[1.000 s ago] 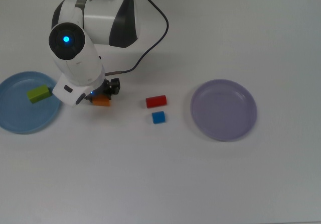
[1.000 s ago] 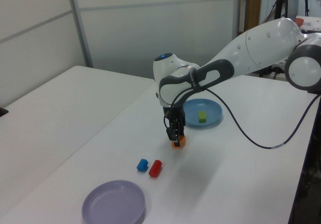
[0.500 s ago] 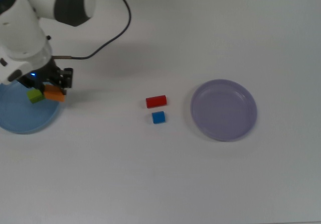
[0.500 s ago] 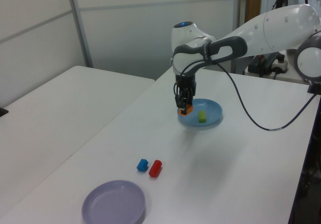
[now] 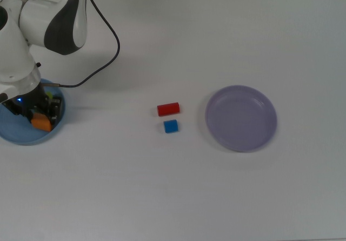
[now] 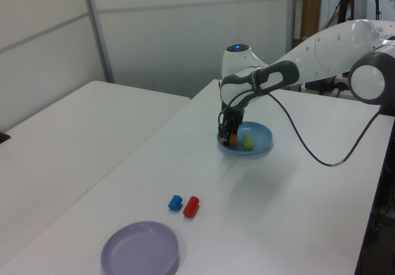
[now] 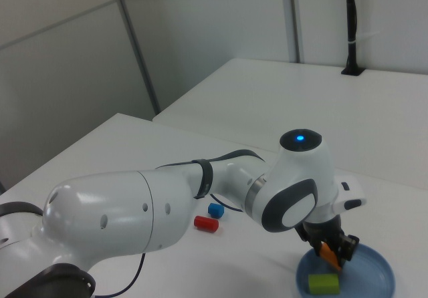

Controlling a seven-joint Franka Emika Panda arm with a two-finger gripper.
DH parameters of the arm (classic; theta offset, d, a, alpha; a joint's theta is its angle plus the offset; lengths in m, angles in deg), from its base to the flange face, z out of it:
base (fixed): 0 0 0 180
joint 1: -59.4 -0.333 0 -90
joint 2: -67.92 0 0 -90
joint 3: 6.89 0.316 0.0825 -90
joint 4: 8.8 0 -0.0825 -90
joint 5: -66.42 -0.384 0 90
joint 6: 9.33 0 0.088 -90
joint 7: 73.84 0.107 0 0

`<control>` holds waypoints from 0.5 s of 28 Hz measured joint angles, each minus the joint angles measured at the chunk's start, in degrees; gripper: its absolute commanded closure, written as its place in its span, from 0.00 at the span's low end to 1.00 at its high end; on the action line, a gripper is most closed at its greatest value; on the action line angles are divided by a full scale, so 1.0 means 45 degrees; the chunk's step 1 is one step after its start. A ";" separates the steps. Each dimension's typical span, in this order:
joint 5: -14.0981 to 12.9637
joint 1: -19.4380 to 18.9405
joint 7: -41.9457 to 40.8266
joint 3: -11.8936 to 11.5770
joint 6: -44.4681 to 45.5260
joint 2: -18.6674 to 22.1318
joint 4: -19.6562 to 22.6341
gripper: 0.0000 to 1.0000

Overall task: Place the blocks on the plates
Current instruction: 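Carry the orange block onto the light blue plate and release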

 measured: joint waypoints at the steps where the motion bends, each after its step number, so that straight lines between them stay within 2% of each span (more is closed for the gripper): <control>1: 0.0000 0.0001 0.0000 -0.0014 0.0000 0.0002 -0.0015 0.50; 2: 0.0000 0.0001 0.0000 -0.0028 0.0000 0.0003 -0.0055 0.42; 3: 0.0000 0.0001 0.0000 -0.0031 0.0000 0.0004 -0.0088 0.29; 4: 0.0000 0.0001 0.0000 -0.0033 0.0000 0.0004 -0.0116 0.09; 5: 0.0000 0.0000 0.0000 -0.0034 0.0000 0.0005 -0.0140 0.00; 14: -0.0080 -0.0115 0.0007 0.0008 0.0022 0.0137 -0.0230 0.00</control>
